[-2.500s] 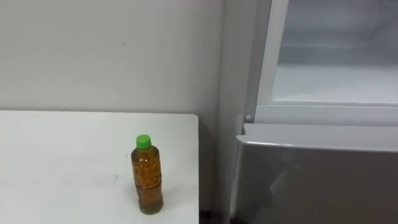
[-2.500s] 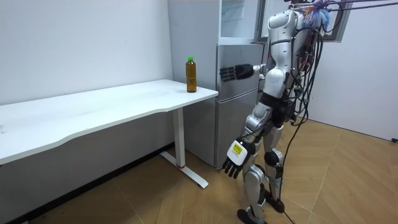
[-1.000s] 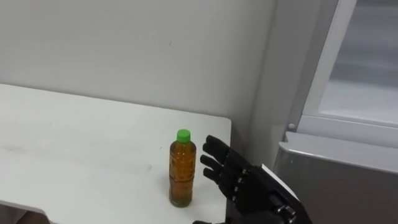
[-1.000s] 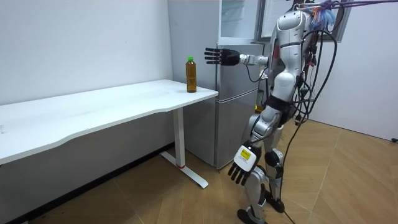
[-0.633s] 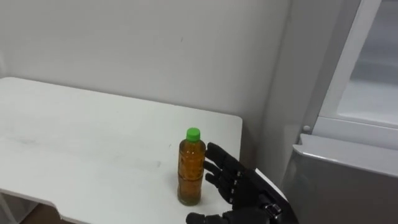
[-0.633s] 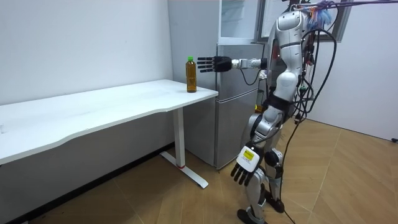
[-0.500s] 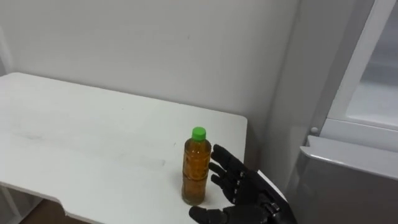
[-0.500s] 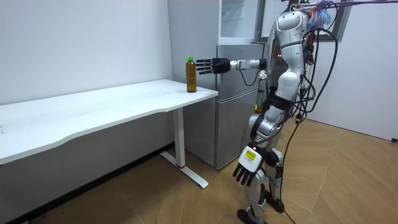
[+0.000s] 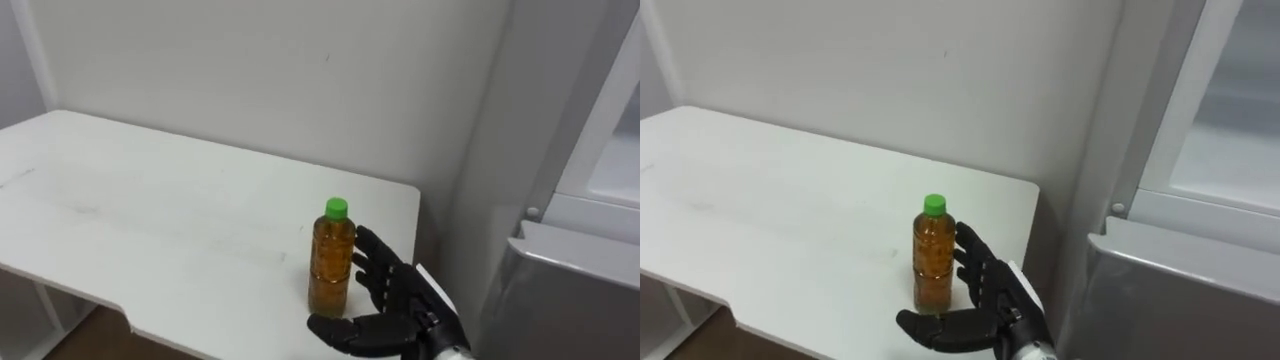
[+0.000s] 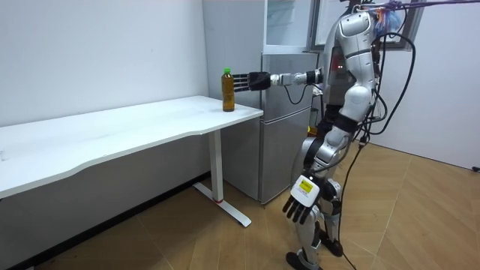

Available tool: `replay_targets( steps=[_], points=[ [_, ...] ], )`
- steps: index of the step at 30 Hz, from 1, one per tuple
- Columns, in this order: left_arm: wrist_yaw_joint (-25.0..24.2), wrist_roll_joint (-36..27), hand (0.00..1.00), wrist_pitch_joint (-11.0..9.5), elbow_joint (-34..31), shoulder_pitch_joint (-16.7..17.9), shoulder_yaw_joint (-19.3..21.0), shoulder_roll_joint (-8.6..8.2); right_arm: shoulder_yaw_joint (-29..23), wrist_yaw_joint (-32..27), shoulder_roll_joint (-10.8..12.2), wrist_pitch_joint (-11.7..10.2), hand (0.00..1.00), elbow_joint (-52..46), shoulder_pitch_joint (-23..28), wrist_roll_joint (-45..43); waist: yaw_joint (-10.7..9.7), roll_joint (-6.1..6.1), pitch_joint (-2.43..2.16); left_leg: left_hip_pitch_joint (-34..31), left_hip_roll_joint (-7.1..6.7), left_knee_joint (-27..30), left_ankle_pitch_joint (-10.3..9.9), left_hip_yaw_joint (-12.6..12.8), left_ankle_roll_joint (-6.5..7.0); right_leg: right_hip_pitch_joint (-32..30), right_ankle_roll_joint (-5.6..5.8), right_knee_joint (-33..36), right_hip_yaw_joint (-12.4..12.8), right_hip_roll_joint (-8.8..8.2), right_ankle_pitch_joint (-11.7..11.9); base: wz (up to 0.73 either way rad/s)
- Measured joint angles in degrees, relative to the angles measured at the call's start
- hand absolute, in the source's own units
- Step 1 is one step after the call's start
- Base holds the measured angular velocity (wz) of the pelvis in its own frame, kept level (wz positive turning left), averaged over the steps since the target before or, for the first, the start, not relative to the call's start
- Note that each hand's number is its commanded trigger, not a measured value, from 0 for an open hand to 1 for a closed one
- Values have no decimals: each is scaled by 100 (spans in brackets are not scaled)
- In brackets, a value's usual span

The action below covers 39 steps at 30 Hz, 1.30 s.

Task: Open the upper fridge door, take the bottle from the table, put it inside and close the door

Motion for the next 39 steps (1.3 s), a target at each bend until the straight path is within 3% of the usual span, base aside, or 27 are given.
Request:
replay_targets(
  steps=[11, 25, 36, 39],
  points=[
    [218, 16, 0, 164, -166, 134, -69, -8, 225, -1177, 19, 0, 0, 2, -210, -107, 101, 12, 8, -38, -68, 48, 27, -124, 37, 29, 11, 0, -162, -54, -1, 7],
    [396, -36, 0, 339, -135, 133, -259, -26, 405, -2155, 51, -77, 0, 365, -213, -318, 150, 70, 48, -103, -103, -23, 88, -238, 33, 8, 13, 0, -280, -79, -2, 4],
    [403, -42, 0, 402, -131, 138, -262, -135, 469, -2576, 199, -84, 0, 1099, -318, -314, 177, 77, 52, -161, -143, -33, 132, -395, 31, 8, 16, -5, -407, -93, -3, 6],
    [399, -42, 0, 464, -133, 134, -260, -135, 467, -2649, 200, -84, 0, 1337, -456, -318, 299, 74, 50, -204, -148, 12, 135, -433, 30, -2, 18, -7, -477, -98, -4, 10]
  ],
)
